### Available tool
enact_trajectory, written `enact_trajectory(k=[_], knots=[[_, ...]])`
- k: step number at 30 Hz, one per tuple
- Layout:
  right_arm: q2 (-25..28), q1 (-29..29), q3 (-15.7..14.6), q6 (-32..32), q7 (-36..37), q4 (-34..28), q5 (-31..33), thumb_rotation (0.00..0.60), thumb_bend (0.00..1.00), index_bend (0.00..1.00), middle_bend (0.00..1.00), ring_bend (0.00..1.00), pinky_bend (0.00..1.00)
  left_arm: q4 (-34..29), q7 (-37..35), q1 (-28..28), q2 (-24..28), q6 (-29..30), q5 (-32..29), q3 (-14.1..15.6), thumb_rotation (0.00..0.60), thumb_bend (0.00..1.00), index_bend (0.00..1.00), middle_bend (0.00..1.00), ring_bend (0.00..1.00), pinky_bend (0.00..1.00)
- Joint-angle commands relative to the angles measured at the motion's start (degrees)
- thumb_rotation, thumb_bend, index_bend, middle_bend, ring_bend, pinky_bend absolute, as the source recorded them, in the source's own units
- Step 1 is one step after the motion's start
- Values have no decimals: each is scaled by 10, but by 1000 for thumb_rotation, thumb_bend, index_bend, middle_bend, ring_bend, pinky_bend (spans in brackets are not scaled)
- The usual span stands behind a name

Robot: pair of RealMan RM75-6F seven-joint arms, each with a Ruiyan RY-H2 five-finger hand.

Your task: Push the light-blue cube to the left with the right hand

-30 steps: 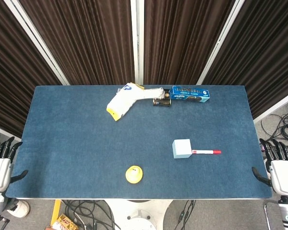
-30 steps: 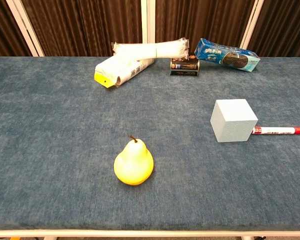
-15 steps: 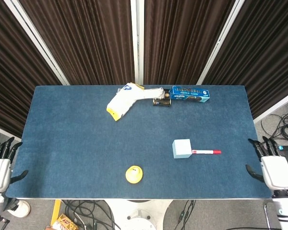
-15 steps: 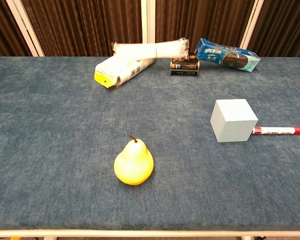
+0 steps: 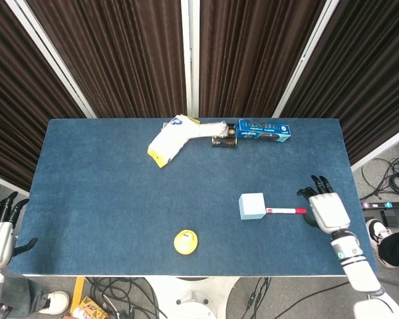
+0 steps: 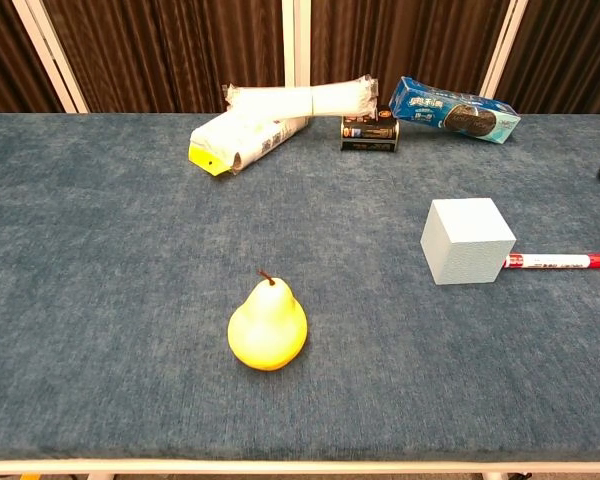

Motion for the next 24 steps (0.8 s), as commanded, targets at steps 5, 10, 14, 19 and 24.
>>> enact_trajectory(k=[5,10,14,19,24], knots=[[-52,26,-15,-38,-20,59,17,600,190,388,377,25,63,1,-1,1,0,-2,-2,1,600,63,219,154,123,95],[-71,30,-21,-42,-21,84,23,600,190,418,408,47,71,1,0,1,0,-3,-3,1,600,63,219,155,123,94],[-86,36,-23,-51,-21,103,30,600,191,430,427,52,73,2,-1,0,-1,-4,-3,1,600,63,219,155,123,95],[-100,44,-23,-60,-22,121,37,600,191,439,449,69,77,3,-2,0,-1,-5,-4,0,600,63,219,155,123,95],[-113,51,-24,-67,-19,138,42,600,199,457,460,76,80,4,-3,1,-2,-5,-5,0,600,63,219,155,123,95]])
